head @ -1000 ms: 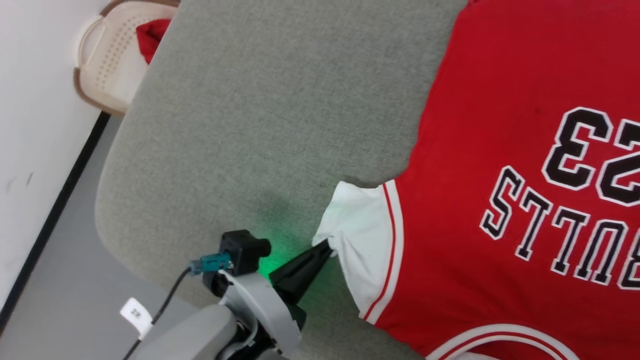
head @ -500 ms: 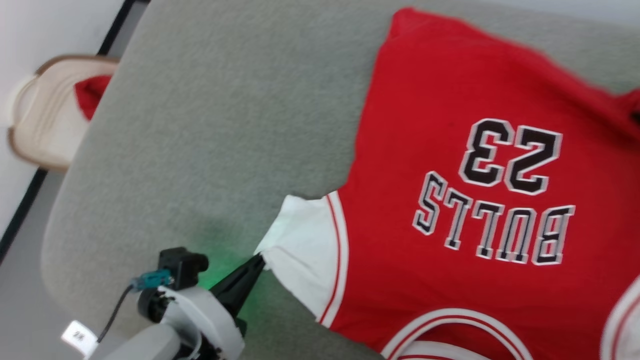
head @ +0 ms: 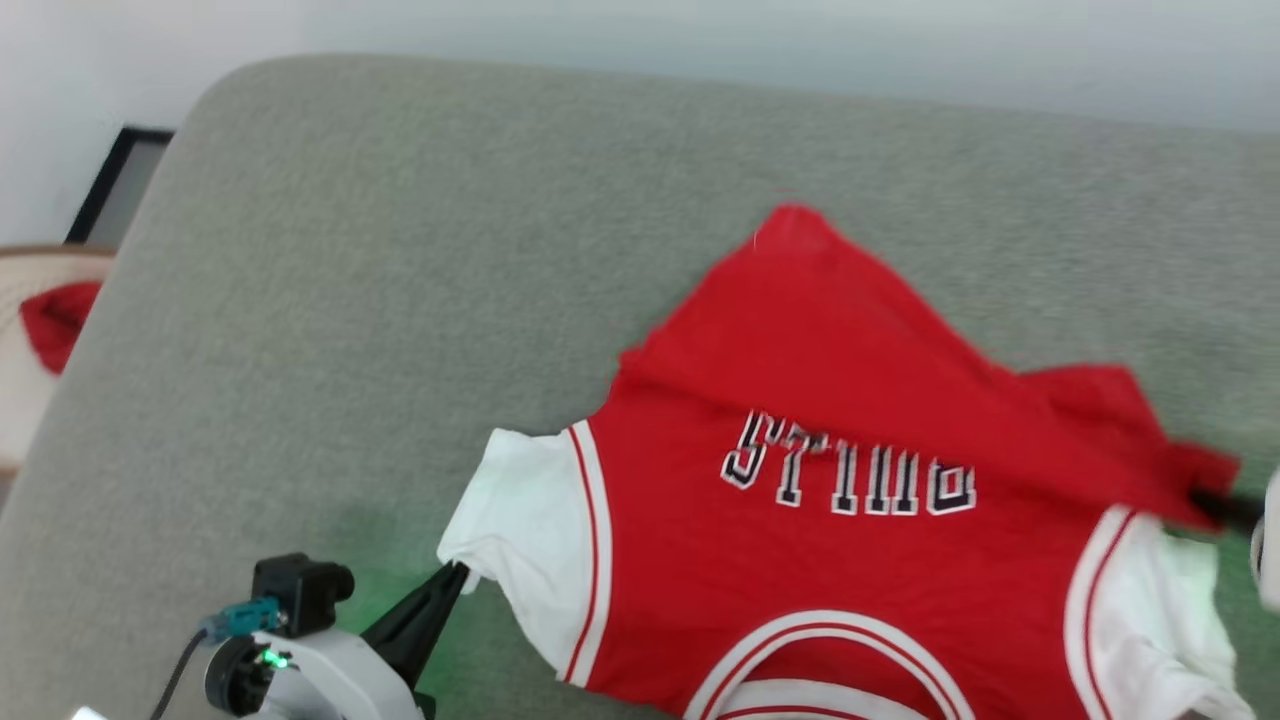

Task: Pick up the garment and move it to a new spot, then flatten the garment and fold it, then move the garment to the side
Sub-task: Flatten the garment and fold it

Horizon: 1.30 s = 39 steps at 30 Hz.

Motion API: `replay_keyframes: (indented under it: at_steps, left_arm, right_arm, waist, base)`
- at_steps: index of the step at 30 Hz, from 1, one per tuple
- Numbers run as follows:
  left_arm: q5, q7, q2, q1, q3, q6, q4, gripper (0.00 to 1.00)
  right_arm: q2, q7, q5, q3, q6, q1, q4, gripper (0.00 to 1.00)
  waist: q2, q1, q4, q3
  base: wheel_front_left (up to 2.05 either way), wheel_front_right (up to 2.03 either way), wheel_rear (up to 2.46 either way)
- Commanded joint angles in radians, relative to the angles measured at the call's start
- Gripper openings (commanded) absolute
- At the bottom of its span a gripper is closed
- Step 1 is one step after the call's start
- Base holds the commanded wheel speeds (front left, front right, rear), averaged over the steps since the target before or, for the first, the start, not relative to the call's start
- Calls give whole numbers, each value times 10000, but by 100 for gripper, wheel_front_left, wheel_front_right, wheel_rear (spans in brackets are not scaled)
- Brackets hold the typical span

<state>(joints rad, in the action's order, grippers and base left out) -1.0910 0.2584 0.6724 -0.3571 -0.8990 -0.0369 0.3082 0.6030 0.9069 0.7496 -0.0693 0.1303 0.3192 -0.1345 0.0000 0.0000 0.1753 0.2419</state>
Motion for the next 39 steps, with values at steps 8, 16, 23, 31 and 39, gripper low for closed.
replay_keyframes:
  at_steps: [8, 16, 23, 31, 39]
  left_arm:
    - [-158, -7, 356, 429, 112, 300, -471, 0]
    - [-197, -7, 425, 552, 112, 420, -692, 0]
    - [-229, -4, 450, 640, 126, 456, -774, 0]
    - [-238, 23, 471, 767, 198, 490, -882, 0]
    - [-139, -1, 399, 770, 161, 539, -996, 0]
  right_arm:
    - [-685, -369, -114, 862, 5, -2485, 988, 0]
    - [-1341, -777, -566, 1146, 5, -3387, 973, 0]
    - [-1306, -991, -837, 1141, 5, -3438, 1102, 100]
    - [-1158, -674, -924, 1435, 5, -3500, 1922, 100]
    - [-1156, 286, -1173, 1911, 5, -2794, 3414, 100]
  waist:
    - [0, 0, -710, -528]
    - [0, 0, -864, -532]
    - [0, 0, -875, -544]
    - [0, 0, -901, -575]
    - [0, 0, -750, -608]
  base:
    - [0, 0, 0]
    - [0, 0, 0]
    - [0, 0, 0]
    - [0, 0, 0]
    - [0, 0, 0]
